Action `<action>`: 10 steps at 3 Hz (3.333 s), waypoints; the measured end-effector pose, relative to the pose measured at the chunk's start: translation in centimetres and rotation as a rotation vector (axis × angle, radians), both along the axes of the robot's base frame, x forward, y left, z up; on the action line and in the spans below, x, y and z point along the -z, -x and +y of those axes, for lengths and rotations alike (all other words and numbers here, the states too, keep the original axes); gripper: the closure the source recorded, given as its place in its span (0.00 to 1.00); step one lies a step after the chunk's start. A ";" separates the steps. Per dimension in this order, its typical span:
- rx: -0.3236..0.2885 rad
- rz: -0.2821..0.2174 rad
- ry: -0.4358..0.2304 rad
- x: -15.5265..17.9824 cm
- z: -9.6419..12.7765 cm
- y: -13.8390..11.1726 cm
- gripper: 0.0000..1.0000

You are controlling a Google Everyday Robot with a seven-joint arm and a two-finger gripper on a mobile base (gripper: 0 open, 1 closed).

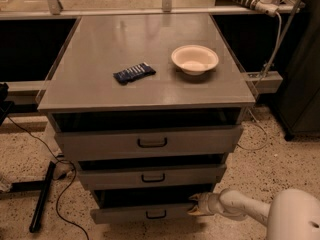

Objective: Close top drawer

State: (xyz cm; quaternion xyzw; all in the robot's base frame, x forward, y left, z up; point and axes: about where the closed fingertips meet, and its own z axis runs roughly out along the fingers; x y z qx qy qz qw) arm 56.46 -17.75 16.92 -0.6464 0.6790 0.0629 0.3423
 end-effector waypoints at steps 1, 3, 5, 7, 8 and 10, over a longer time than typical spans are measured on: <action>0.000 0.000 0.000 0.0 0.0 0.0 0.58; 0.014 0.064 -0.012 0.7 -0.5 1.8 0.37; 0.018 0.094 -0.023 0.5 -0.7 3.6 0.84; 0.022 0.110 -0.030 0.3 -1.0 5.6 1.00; 0.022 0.110 -0.030 0.3 -1.0 5.6 0.82; -0.001 0.117 -0.048 -0.1 -0.7 6.3 0.35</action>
Offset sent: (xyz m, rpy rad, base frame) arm -0.0154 -0.0070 -0.0220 0.0114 0.1024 -0.0191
